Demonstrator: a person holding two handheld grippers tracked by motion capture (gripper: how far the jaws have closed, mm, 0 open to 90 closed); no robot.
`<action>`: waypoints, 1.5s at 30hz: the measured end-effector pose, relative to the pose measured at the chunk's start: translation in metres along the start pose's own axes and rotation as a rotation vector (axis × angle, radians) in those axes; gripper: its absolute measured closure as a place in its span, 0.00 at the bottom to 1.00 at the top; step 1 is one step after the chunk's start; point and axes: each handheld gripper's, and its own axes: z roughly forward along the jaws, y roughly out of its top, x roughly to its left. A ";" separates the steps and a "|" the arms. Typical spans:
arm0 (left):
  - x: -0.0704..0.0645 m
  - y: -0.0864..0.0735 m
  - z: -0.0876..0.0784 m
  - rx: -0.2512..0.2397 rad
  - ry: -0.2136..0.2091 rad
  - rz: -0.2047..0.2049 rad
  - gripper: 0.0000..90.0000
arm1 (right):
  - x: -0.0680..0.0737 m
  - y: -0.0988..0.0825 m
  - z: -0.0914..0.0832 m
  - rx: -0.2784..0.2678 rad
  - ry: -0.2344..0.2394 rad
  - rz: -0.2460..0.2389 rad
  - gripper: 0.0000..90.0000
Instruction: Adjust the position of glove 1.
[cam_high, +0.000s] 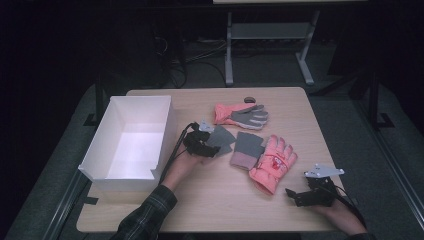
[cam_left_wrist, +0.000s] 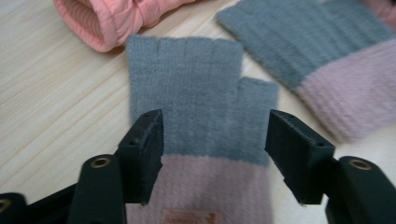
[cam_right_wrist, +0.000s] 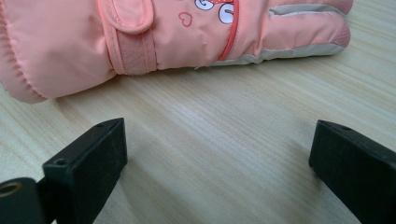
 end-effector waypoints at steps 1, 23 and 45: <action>0.000 0.000 0.000 0.000 0.000 0.000 0.45 | 0.000 0.000 0.000 0.000 0.000 0.002 0.04; 0.002 -0.005 0.016 0.052 0.002 -0.055 0.91 | 0.000 0.000 0.000 0.000 0.001 0.001 0.04; -0.008 -0.002 -0.020 -0.008 -0.073 -0.150 0.95 | 0.000 0.000 0.000 -0.002 0.002 -0.002 0.05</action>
